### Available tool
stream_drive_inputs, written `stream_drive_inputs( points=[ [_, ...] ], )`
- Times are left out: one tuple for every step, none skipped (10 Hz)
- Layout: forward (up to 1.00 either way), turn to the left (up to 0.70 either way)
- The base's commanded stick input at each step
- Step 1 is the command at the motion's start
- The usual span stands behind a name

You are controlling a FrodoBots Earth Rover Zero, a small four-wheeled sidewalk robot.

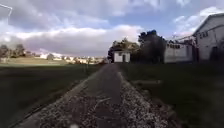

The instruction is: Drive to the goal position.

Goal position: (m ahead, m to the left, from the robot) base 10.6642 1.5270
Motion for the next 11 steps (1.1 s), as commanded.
stream_drive_inputs(
  points=[
    [1.0,0.0],
    [1.0,0.0],
    [1.0,0.0],
    [1.0,0.0],
    [1.0,0.0],
    [1.0,0.0],
    [1.0,0.0],
    [1.0,0.0],
    [1.0,0.0],
    [1.0,0.0],
    [1.0,0.0]
  ],
)
